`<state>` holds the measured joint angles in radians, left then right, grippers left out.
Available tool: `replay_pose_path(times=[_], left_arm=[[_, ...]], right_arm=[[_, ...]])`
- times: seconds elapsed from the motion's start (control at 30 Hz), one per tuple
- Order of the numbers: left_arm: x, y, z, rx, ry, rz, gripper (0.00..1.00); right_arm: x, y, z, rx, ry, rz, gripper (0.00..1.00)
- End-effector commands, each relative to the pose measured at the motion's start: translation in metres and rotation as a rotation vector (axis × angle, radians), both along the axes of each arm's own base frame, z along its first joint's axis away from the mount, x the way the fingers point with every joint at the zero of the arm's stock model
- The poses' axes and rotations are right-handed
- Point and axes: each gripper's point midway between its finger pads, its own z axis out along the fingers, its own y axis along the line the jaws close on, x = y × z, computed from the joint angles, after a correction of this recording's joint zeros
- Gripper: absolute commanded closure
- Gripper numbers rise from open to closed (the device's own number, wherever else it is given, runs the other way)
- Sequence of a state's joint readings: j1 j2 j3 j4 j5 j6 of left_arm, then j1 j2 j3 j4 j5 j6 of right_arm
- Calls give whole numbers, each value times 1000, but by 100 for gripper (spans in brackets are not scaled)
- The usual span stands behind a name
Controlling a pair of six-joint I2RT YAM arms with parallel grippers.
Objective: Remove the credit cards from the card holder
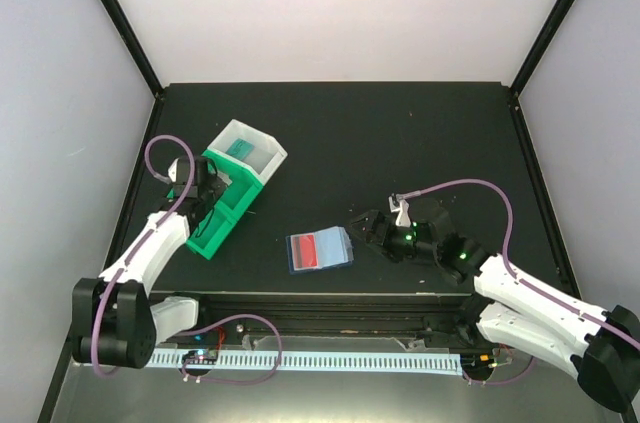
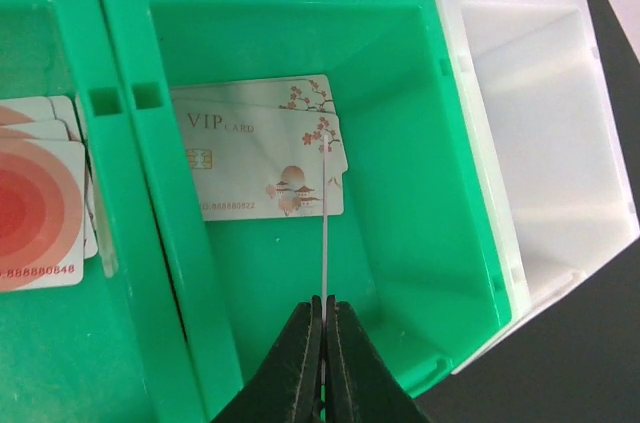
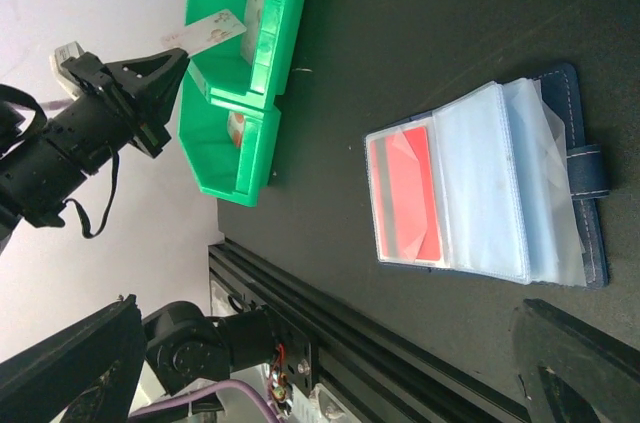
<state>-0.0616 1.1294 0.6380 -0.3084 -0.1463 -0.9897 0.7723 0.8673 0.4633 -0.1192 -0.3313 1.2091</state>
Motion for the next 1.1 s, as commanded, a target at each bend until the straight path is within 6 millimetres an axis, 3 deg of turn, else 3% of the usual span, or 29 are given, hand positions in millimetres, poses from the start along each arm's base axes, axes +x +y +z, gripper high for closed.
replay_pose_path(times=[0.0, 0.3, 0.53, 0.73, 1.07], left_arm=[[29, 2, 23, 19, -77, -22, 98], [50, 8, 7, 38, -29, -43, 98], [55, 11, -6, 60, 1, -44, 98], [55, 17, -6, 99, 5, -37, 93], [52, 21, -3, 139, 18, -43, 93]], right_arm=[[5, 3, 12, 13, -38, 5, 0], [7, 7, 11, -1, -33, 20, 0], [8, 8, 9, -17, -30, 25, 0], [9, 8, 9, -23, -34, 23, 0], [9, 9, 9, -27, -28, 28, 0]])
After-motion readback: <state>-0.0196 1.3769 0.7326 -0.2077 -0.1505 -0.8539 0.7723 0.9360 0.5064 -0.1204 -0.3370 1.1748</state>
